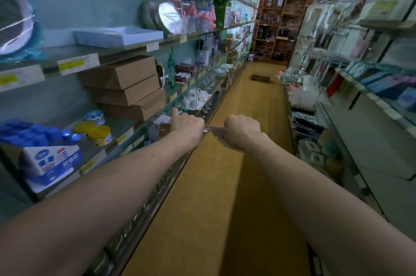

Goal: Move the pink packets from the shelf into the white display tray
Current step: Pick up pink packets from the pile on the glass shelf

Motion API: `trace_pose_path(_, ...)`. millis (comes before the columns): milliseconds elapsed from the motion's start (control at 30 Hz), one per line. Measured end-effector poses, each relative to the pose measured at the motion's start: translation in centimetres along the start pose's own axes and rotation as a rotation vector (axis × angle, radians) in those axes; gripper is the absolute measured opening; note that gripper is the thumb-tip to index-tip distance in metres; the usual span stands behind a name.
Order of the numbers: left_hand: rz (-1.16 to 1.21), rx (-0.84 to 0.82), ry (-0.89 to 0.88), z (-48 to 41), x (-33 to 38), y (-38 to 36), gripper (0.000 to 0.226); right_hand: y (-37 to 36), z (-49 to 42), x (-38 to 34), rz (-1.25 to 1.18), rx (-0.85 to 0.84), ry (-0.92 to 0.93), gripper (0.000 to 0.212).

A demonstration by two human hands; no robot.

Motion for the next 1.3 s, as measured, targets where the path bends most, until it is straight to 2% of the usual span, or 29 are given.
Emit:
trace_pose_path(200, -0.008, -0.008, 0.044, -5.7, 1.9, 1.9, 0.023, 1.6, -5.8, 3.6, -0.020, -0.003, 0.018, 0.051)
trace_pose_path(400, 0.028, 0.030, 0.120, -11.6, 4.1, 5.6, 0.034, 5.4, -12.2, 7.9, 0.020, 0.042, 0.095, 0.043)
trace_pose_path(700, 0.030, 0.053, 0.221, -18.2, 5.1, 9.2, 0.029, 10.3, -18.1, 11.3, 0.065, 0.109, 0.206, 0.045)
trace_pose_path(833, 0.039, 0.111, 0.267, -20.2, 3.8, 11.0, 0.021, 12.3, -20.7, 10.9, 0.052, 0.177, 0.248, 0.051)
trace_pose_path(967, 0.013, 0.173, 0.309, -21.9, 1.8, 12.9, 0.025, 14.6, -23.4, 9.3, 0.103, 0.284, 0.286, 0.021)
trace_pose_path(1067, -0.008, 0.212, 0.338, -23.4, -0.5, 14.6, 0.024, 16.8, -25.1, 7.6, 0.109, 0.364, 0.344, 0.012)
trace_pose_path(1300, -0.053, 0.316, 0.417, -27.3, -6.7, 18.9, 0.025, 21.5, -30.1, 3.1, 0.116, 0.432, 0.409, 0.017)
Point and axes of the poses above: each hand's wrist, its own z-axis away from the middle knuckle, its own y-axis out of the back of the hand, x = y × z, the point moved 9 cm from there along -z, towards the middle knuckle, and after that the axes turned 15 degrees about -x, right-handed, at the moved point
